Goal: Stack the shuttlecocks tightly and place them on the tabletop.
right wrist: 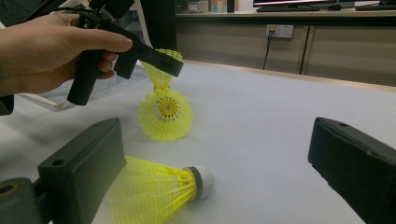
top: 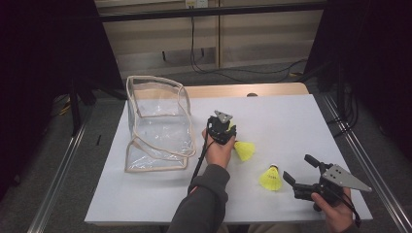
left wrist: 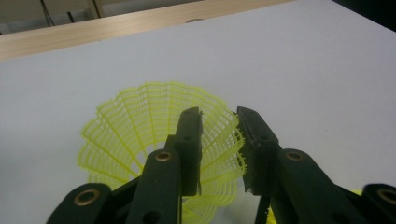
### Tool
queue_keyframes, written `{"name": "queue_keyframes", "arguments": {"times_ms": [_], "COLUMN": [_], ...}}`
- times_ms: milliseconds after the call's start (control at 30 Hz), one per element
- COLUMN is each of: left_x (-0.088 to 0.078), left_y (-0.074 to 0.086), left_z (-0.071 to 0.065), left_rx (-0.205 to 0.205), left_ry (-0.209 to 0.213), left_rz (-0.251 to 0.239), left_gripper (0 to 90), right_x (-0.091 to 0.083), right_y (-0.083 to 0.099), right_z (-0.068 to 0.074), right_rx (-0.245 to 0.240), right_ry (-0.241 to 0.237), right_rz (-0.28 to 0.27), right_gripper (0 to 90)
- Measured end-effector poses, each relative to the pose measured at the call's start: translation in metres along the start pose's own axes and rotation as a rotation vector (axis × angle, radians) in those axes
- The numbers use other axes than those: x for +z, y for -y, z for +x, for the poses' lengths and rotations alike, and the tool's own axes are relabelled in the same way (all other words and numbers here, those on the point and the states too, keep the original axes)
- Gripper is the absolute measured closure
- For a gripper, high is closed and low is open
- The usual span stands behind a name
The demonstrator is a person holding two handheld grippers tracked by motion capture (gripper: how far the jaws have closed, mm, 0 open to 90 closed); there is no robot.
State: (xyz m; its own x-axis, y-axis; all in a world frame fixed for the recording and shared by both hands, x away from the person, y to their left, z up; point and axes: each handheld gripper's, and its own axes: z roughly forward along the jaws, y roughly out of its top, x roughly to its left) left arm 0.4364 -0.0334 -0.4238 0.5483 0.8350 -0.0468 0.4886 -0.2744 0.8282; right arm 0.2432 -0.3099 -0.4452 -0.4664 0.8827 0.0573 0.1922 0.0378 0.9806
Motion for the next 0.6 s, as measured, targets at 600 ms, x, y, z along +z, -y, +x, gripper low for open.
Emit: {"name": "queue_keyframes", "arguments": {"times_ms": [600], "left_x": [-0.0055], "left_y": [-0.0018], "left_z": [0.0067], "left_rx": [0.06], "left_ry": [-0.081], "left_rz": [-0.016], "left_gripper": [88.7], "right_x": [0.0], "right_y": [0.0001], "right_z": [-0.0005], "right_rx": [0.001], "right_ry": [-0.003], "right_rz": [-0.003], "right_gripper": [3.1]}}
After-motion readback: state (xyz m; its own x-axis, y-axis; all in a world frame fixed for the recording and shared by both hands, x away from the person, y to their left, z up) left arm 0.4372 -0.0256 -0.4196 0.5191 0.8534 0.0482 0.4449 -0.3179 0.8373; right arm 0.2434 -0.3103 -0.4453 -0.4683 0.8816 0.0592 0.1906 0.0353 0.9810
